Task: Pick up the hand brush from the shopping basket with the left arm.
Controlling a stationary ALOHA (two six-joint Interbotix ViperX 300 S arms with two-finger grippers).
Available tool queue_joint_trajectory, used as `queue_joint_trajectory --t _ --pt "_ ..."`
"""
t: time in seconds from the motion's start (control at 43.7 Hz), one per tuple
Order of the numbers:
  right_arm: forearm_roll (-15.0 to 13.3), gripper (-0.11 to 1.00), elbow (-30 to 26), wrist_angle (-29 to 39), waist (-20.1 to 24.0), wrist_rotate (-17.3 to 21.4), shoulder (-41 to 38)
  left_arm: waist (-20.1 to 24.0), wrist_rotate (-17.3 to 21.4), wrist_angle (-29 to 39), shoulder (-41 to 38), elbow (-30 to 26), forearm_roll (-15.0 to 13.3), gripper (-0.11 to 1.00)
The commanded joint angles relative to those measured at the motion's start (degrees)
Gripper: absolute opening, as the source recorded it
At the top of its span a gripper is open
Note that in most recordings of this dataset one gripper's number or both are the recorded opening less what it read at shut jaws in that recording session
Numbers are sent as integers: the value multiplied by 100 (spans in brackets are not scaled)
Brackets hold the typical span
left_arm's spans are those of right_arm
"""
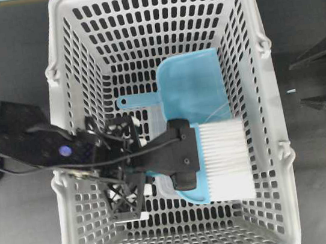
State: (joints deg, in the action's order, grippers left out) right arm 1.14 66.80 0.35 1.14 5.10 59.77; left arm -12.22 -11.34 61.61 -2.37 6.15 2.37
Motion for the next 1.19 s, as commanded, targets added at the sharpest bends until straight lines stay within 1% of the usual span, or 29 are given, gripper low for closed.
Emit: queue_joint_trajectory --t 0.0,0.069,0.137,0.206,0.481,0.755,0.893,1.007,1.168 --pt "18 73 -44 -62 18 9 -26 -9 211 756 316 -791 9 22" --pt "18 73 -53 -62 9 9 -26 -9 334 1107 352 -1169 18 22" --pt "18 73 -44 -62 9 9 -26 9 378 1424 343 -1503 9 22" --pt "18 73 -44 -62 9 9 -26 18 404 1547 308 -1635 18 22" --pt "18 73 -44 -62 9 18 -26 9 369 1547 149 -1600 18 22" --pt "18 73 -44 -62 9 9 -26 18 325 1547 149 -1591 18 22" --pt "18 73 -35 -62 9 9 -26 26 158 1547 149 -1591 18 22" --pt "18 73 -44 -62 9 9 -26 79 -123 1547 141 -1582 18 22" --pt "18 73 -35 -62 9 9 -26 123 -149 1547 132 -1564 18 22"
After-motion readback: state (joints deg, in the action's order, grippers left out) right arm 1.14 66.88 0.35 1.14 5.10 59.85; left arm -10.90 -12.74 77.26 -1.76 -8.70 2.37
